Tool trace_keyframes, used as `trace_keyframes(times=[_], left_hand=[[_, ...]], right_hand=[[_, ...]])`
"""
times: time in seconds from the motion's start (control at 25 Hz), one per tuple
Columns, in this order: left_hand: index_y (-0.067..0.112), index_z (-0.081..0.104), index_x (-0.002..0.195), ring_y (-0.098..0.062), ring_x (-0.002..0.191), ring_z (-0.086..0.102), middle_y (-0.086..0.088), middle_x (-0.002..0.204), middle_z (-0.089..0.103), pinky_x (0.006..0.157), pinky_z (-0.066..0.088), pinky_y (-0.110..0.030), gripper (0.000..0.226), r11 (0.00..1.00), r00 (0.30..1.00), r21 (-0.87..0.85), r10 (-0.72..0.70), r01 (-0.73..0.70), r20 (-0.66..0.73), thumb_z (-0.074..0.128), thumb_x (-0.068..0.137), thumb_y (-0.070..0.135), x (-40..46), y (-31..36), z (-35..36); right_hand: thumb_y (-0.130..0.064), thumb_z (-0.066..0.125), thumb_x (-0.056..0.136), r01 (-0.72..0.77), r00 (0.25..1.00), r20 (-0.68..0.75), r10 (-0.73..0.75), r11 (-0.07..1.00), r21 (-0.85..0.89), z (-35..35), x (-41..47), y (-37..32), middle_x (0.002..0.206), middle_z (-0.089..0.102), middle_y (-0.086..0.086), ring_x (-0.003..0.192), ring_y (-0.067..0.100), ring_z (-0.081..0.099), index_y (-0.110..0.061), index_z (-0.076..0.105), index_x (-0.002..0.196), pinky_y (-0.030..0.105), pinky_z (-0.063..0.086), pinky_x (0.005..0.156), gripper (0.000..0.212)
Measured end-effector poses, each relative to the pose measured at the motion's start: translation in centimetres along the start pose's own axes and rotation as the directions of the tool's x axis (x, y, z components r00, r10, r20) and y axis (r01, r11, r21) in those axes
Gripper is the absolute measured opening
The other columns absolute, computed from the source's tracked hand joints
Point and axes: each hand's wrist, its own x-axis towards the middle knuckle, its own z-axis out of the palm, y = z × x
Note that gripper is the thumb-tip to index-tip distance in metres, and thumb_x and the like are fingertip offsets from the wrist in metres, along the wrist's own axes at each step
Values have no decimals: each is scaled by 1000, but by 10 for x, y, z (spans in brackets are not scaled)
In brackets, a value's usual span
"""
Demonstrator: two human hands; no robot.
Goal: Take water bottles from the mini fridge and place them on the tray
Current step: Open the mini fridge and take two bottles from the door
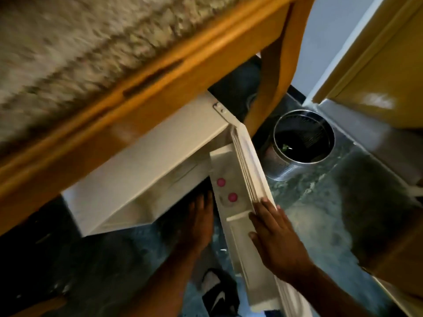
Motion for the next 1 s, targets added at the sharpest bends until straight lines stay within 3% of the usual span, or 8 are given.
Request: trace_keyframes(times=[0.12,0.28,0.52,0.64,0.72,0.76,0.88,1.0], left_hand=[[27,-4,150,-41,144,10,-16,160,4,114,24,-53,75,929,944,175,330,-327,15,45,95,36,66,26,30],[23,21,149,-42,142,16,-20,158,15,115,21,-53,64,915,925,135,369,-379,93,44,94,45,117,44,55],[12,48,130,-39,120,43,-24,137,46,104,36,-46,57,843,852,202,520,-499,-64,42,90,52,131,52,61],[12,47,128,-37,116,45,-21,131,49,98,37,-44,54,847,849,163,522,-506,-78,42,91,51,136,60,59],[11,44,130,-37,114,46,-19,131,49,96,40,-43,48,850,849,111,524,-516,-71,55,90,34,139,60,56],[10,44,130,-38,112,47,-19,130,50,93,43,-45,50,850,847,75,526,-522,-71,62,86,23,141,58,55],[6,47,124,-37,106,51,-19,121,56,86,50,-48,54,840,840,-38,537,-541,-80,71,76,4,145,53,51],[4,50,119,-36,106,54,-20,116,59,89,50,-47,50,830,835,-91,543,-550,-87,73,75,1,151,52,54]], right_hand=[[-27,46,89,133,991,-12,-137,975,-179,-5,-5,48,147,45,12,142,30,26,-12,59,126,57,25,112,41],[-12,38,82,57,996,-37,-75,932,-358,-12,-15,73,154,34,12,143,36,24,-10,49,133,63,18,112,53],[-7,59,81,-351,923,-234,305,917,-188,2,0,51,151,33,25,141,43,22,1,49,133,62,19,113,53],[-8,52,90,-233,905,-384,185,969,-82,30,5,24,129,56,28,119,41,47,1,56,126,51,40,94,38],[-22,41,98,-274,915,-248,319,941,201,51,16,0,122,61,18,110,32,50,-10,54,126,44,43,91,33],[-26,40,98,-417,863,-134,488,836,356,62,26,-7,125,59,14,112,29,51,-15,49,128,41,43,94,33],[-18,59,92,-747,466,66,882,352,564,87,66,2,138,48,14,119,29,52,-12,33,139,31,42,93,54],[-14,69,86,-685,480,16,877,363,632,94,100,35,145,42,9,122,17,47,-14,33,141,18,33,96,66]])
